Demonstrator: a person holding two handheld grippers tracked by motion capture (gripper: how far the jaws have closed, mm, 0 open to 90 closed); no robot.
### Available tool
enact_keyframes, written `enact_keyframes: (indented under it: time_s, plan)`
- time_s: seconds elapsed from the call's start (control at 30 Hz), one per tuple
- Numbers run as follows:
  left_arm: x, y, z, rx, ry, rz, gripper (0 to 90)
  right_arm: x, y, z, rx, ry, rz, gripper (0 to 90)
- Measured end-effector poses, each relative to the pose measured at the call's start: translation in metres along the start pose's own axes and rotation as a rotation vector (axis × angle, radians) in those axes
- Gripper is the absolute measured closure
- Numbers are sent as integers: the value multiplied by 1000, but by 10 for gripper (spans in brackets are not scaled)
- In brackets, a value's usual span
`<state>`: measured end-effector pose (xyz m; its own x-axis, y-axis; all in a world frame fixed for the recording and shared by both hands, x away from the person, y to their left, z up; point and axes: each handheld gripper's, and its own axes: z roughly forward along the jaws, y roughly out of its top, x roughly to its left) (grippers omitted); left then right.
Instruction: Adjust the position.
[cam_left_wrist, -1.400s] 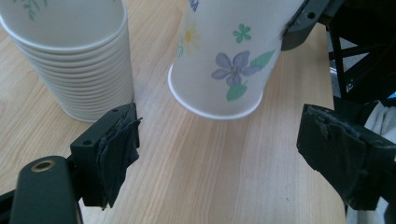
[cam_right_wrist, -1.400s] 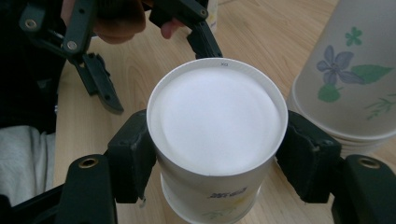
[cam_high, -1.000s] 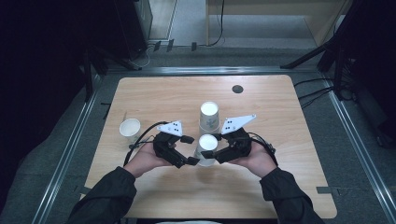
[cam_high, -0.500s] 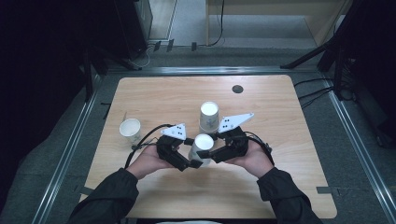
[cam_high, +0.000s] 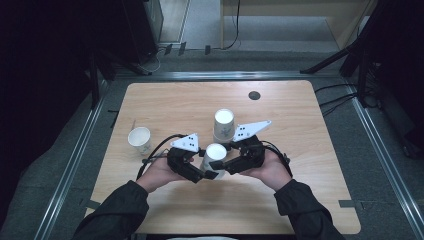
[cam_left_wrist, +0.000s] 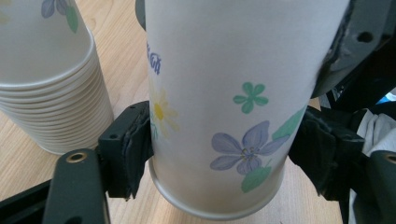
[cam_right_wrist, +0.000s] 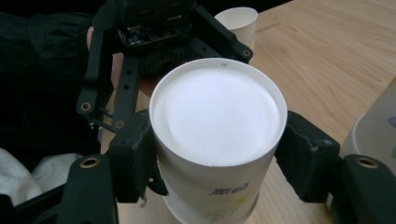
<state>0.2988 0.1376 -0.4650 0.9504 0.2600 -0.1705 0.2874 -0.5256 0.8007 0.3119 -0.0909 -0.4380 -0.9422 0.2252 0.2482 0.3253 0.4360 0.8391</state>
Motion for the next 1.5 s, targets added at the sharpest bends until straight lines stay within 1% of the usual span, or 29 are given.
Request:
enact_keyframes:
  time_s: [0.1, 0.3, 0.37, 0.43, 0.47, 0.53, 0.57, 0.63, 0.7, 0.73, 0.77, 0.83, 0.87, 0.97, 1.07, 1.1, 1.23, 1.27, 1.43, 1.47, 1.5]
  plan:
    - [0, 0, -1, 2, -5, -2, 284, 0, 0, -1, 0, 6, 4, 340]
    - [-1, 0, 0, 19, -13, 7, 294, 0, -1, 0, 7, 14, -5, 329]
    - [-1, 1, 0, 22, -6, 8, 295, 0, -1, 0, 5, 21, -2, 300]
    - [-1, 2, -1, 24, -9, 7, 294, 0, -1, 0, 1, 24, -1, 256]
    - [-1, 3, -2, 30, 2, 13, 294, 0, -2, 0, 4, 21, -1, 251]
    - [1, 3, -5, 39, -8, 1, 294, 0, -3, -3, 8, 13, -17, 243]
    - [1, 4, -6, 52, 5, 8, 295, 0, -4, -4, 13, 10, -26, 241]
    - [2, 5, -9, 79, 14, 22, 294, -1, -7, -6, 20, -7, -42, 241]
    - [3, 6, -12, 128, 35, 40, 291, -1, -10, -7, 32, -17, -52, 244]
    - [3, 6, -14, 156, 40, 57, 290, -1, -11, -7, 38, -21, -58, 246]
    - [4, 6, -15, 170, 45, 63, 290, -1, -13, -6, 45, -20, -60, 247]
    - [6, 6, -16, 221, 62, 72, 291, -1, -15, -4, 50, -25, -59, 250]
    - [7, 6, -17, 250, 78, 77, 291, 0, -15, -3, 54, -22, -62, 250]
    - [11, 5, -17, 301, 96, 73, 288, 1, -17, 2, 74, -38, -92, 250]
    - [14, 3, -16, 340, 87, 56, 287, -1, -20, 7, 93, -44, -105, 250]
    - [14, 3, -15, 356, 90, 57, 287, -2, -20, 9, 95, -46, -104, 250]
    - [11, 3, -10, 419, 101, 85, 287, -3, -21, 14, 106, -39, -94, 255]
    - [10, 4, -8, 432, 95, 94, 287, -3, -21, 14, 109, -38, -93, 255]
    - [2, 6, -1, 452, 70, 125, 292, -2, -22, 20, 125, -25, -104, 255]
    - [0, 7, 1, 455, 60, 133, 293, -1, -22, 21, 127, -22, -103, 254]
    - [-1, 7, 2, 456, 51, 132, 294, -1, -22, 22, 130, -17, -106, 255]
